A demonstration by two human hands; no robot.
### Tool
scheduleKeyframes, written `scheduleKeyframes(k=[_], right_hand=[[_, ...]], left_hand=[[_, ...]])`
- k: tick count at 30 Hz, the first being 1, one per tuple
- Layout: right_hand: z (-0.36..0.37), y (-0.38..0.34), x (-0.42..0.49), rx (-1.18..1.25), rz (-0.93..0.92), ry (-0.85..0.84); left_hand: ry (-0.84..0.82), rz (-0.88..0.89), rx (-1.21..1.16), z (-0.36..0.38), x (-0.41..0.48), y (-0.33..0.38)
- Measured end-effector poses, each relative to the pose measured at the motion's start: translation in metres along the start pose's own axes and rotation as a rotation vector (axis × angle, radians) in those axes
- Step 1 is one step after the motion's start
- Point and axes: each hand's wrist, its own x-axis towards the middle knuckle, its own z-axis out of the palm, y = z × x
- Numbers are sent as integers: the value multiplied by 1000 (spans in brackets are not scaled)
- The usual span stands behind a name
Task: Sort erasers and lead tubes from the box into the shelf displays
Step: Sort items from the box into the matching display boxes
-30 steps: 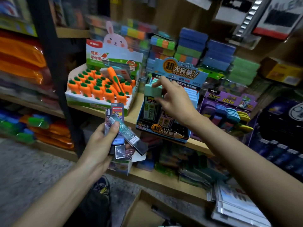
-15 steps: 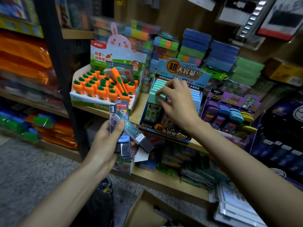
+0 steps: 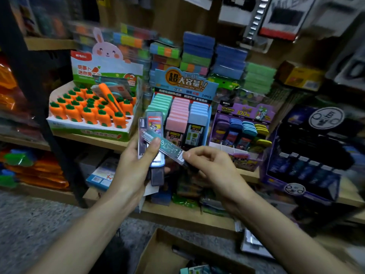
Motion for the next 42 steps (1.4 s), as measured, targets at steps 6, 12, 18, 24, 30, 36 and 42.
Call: scheduleKeyframes(k=[6, 12, 18, 24, 30, 36, 42], right_hand=[[-69, -6, -18, 177, -26, 167], [-149, -3, -44, 133, -82, 365], [-227, 1, -60, -183, -257, 656], [-243, 15, -41, -561, -341, 707], [-242, 15, -31, -795, -377, 565], [-248, 8, -27, -797, -336, 556], [-245, 3, -23, -852, -325, 500]], left_hand=[[-231, -83, -7, 56, -8, -14], [-343, -145, 22, 101, -13, -39], [-356, -147, 53, 128, -11, -59], [-367, -198, 65, 134, -8, -73], [-372, -222, 76, 136, -6, -82], [-386, -215, 78, 137, -9, -80], [-371, -210, 75, 137, -11, -77]])
